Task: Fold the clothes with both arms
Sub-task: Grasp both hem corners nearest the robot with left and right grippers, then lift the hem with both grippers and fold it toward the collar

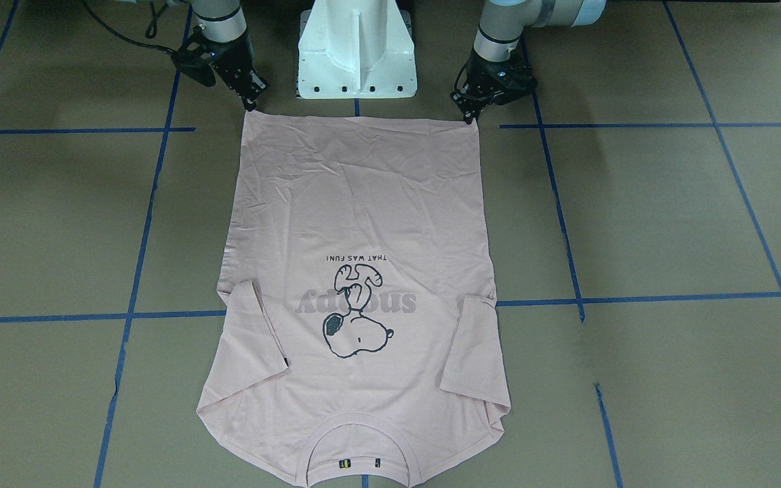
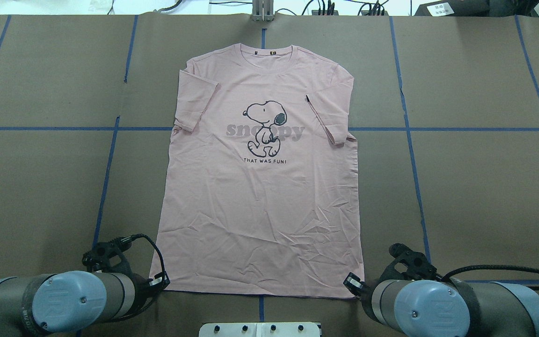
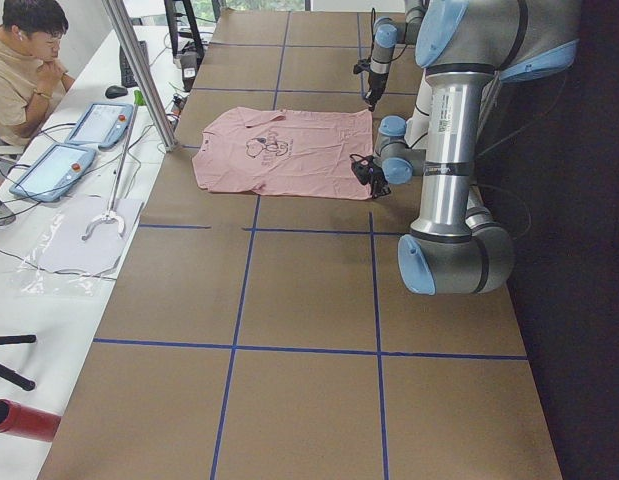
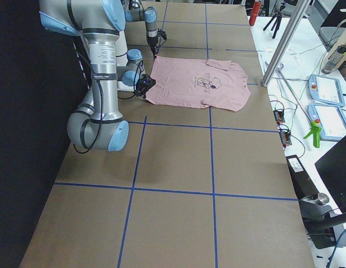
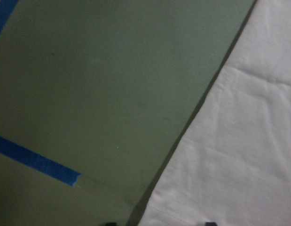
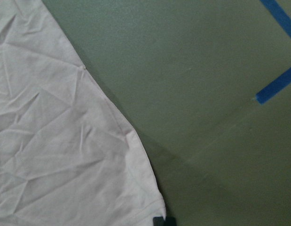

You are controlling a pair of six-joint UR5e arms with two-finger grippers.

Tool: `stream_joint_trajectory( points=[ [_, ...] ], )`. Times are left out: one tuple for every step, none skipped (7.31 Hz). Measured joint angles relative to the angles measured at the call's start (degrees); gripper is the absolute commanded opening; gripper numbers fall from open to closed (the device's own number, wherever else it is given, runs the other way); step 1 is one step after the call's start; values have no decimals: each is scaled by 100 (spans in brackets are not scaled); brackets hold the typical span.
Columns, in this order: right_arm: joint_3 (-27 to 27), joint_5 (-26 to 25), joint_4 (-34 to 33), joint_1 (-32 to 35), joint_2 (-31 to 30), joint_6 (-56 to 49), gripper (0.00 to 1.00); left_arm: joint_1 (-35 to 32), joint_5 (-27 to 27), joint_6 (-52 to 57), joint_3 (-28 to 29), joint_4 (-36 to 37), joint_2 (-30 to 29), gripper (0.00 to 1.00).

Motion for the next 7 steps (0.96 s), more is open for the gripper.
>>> stream_joint_trajectory(
  points=[
    [2,-2,0,3,-3,4,0,6,2,-3,-37,42,-3,0],
    [5,-5,0,8,-9,11,0,13,21,-6,-64,74,-7,0],
    [15,-9,0,17,-27,17,0,41,61,-10,-131,127,-17,0],
    [61,-13,0,19,-86,23,0,126,96,-74,-333,291,-32,0],
    [204,-19,2,-15,-244,32,0,272,101,-287,-674,564,-40,0],
    [457,-32,3,-72,-498,38,0,417,101,-520,-985,793,-47,0],
    [698,-60,3,-77,-705,41,0,504,104,-622,-1148,951,-85,0]
  ],
)
